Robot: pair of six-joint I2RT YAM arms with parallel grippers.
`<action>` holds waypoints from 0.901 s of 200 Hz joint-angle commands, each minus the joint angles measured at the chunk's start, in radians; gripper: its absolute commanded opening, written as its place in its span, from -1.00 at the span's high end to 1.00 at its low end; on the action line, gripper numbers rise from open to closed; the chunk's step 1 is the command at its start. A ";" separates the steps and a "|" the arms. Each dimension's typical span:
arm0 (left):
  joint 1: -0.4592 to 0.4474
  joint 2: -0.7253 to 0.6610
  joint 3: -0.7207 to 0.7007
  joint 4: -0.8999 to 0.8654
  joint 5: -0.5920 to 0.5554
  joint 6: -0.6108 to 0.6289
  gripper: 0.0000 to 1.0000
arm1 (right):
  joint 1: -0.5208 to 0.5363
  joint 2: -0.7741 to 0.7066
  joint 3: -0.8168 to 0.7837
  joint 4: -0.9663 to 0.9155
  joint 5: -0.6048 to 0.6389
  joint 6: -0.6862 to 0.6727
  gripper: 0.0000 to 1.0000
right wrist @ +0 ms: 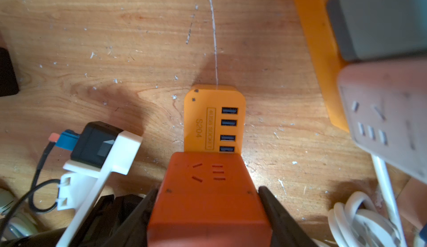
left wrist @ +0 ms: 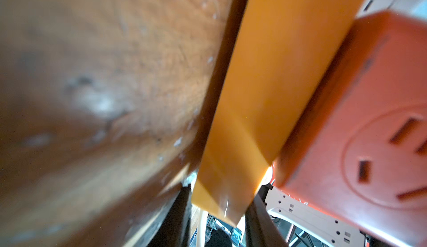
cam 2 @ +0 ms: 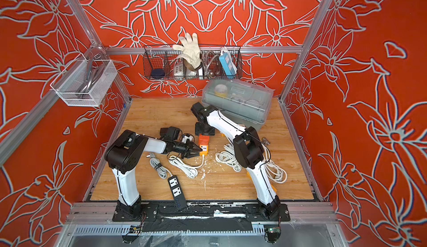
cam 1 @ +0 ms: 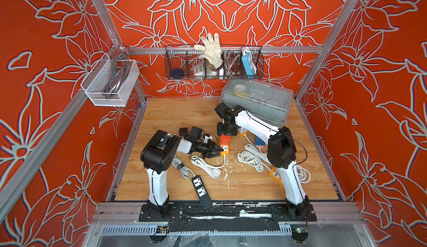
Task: Pull the plug off the socket
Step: Remove the plug from the socket.
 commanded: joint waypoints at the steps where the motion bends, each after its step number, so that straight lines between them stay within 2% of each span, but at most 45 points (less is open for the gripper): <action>1: 0.011 0.101 -0.054 -0.267 -0.236 -0.041 0.33 | 0.082 -0.136 -0.090 0.026 0.064 0.076 0.00; 16: 0.011 0.103 -0.051 -0.268 -0.240 -0.045 0.33 | 0.105 -0.120 -0.074 0.018 0.090 0.102 0.00; 32: 0.011 0.101 -0.054 -0.268 -0.240 -0.044 0.33 | 0.084 -0.076 0.026 -0.047 0.135 0.074 0.00; 67: 0.011 0.106 -0.063 -0.268 -0.240 -0.042 0.33 | -0.035 -0.019 0.166 -0.153 0.049 0.040 0.00; 87: 0.011 0.111 -0.063 -0.268 -0.237 -0.042 0.33 | -0.018 -0.082 0.089 -0.119 0.050 0.037 0.01; 116: 0.011 0.109 -0.058 -0.257 -0.229 -0.056 0.33 | 0.084 -0.198 -0.155 0.013 0.089 0.114 0.01; 131: 0.011 0.105 -0.054 -0.260 -0.228 -0.060 0.33 | 0.131 -0.225 -0.229 0.061 0.110 0.148 0.01; 153: 0.011 0.108 -0.047 -0.264 -0.227 -0.059 0.33 | 0.128 -0.185 -0.131 0.001 0.147 0.112 0.02; 180: 0.011 0.106 -0.059 -0.263 -0.224 -0.058 0.33 | 0.013 -0.130 0.012 -0.073 0.086 0.068 0.01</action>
